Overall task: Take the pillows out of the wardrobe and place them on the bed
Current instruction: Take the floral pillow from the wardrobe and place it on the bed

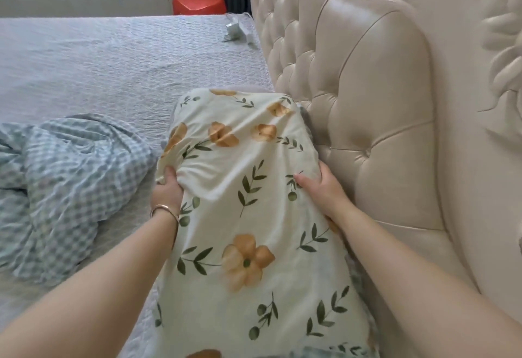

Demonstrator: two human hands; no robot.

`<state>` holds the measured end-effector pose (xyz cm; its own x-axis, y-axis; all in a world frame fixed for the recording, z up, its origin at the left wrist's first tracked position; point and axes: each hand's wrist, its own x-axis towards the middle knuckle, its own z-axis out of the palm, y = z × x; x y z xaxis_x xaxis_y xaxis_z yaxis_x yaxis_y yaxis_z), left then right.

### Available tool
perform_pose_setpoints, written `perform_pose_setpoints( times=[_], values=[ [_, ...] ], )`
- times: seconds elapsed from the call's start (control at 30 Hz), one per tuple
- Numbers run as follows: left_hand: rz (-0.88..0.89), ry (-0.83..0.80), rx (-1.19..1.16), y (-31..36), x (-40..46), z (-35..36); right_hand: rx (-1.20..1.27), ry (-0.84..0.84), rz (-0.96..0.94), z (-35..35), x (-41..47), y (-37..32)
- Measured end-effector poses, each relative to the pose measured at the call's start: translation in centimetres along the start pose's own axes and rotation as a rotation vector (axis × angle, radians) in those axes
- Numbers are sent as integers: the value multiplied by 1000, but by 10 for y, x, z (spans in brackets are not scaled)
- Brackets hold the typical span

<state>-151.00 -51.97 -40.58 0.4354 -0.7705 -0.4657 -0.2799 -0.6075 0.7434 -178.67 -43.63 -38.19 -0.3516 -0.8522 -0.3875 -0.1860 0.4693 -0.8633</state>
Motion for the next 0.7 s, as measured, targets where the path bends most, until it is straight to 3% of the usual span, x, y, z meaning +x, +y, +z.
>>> perform_pose_setpoints(
  times=[0.1, 0.23, 0.37, 0.5, 0.6, 0.7],
  values=[
    [18, -24, 11, 6, 24, 28, -34, 76, -26, 1, 40, 16],
    [-22, -237, 5, -20, 40, 59, -68, 36, 96, 7, 63, 55],
    [83, -272, 9, -51, 49, 63, -80, 77, 152, 19, 68, 91],
    [-127, -309, -48, -67, 67, 61, 176, 237, 461, 23, 72, 95],
    [-261, -348, -59, -74, 67, 58, 398, 101, 739, 15, 67, 91],
    [-262, -245, -3, -74, 70, 53, 410, 44, 774, 10, 63, 80]
  ],
)
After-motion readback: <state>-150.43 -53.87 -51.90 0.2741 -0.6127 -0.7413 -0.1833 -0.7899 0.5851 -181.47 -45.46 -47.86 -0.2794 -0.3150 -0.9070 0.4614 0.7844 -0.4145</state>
